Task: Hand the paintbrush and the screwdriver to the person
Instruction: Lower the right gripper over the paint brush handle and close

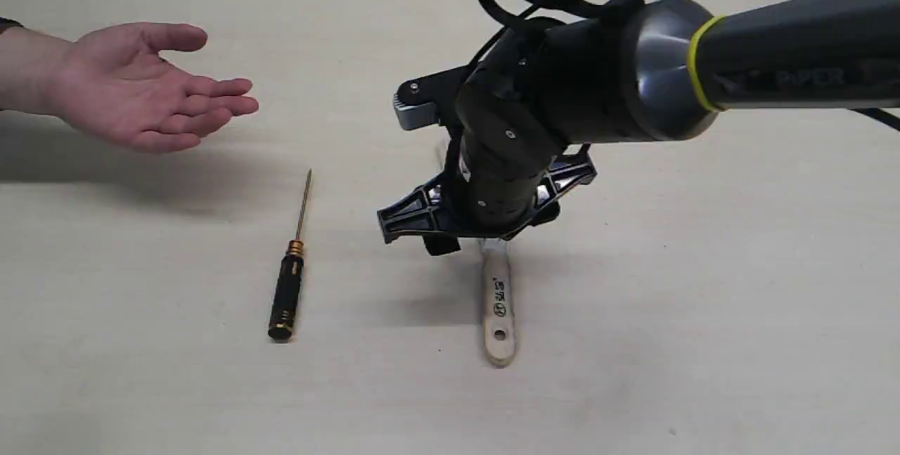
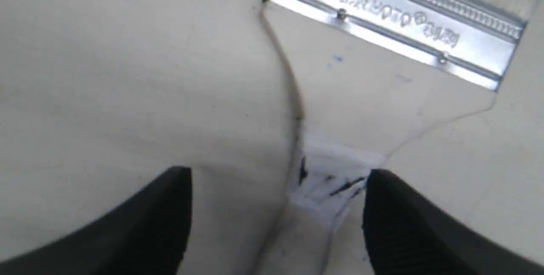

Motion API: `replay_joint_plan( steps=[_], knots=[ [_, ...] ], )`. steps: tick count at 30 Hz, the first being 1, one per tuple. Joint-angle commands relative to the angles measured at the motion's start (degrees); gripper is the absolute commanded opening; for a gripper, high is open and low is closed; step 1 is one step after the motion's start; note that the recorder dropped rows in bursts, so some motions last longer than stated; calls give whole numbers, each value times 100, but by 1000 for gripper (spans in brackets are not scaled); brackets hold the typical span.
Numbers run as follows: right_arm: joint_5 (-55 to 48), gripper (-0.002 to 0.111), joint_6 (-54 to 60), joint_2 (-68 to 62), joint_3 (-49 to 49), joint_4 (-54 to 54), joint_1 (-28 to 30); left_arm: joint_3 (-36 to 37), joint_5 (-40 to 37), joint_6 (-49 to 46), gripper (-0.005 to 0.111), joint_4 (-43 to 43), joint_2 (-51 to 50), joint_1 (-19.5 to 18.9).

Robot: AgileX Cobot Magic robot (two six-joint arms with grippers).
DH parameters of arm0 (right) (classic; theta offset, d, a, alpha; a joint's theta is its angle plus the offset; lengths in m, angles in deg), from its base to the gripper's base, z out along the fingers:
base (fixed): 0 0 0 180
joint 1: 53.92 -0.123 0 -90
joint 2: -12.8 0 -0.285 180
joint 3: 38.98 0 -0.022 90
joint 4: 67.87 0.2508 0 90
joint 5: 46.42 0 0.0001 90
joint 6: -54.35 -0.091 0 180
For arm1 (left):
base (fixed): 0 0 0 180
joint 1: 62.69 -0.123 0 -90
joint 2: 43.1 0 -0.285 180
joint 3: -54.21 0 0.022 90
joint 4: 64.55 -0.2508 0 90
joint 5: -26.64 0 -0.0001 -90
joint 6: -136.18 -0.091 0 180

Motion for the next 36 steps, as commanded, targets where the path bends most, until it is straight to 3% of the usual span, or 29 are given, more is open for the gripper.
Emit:
replay_joint_plan(
  steps=[1,22,29,36],
  knots=[
    [-21,61,-313,-14,-43,-352,33,12,33,12,0,24,14,47],
    [70,59,-366,-832,2,-137,352,12,36,12,0,4,14,47],
    [59,29,-366,-1012,-9,-162,352,12,36,12,0,4,14,47],
    [-6,4,554,-960,-99,-162,352,12,33,12,0,20,14,47]
  ],
)
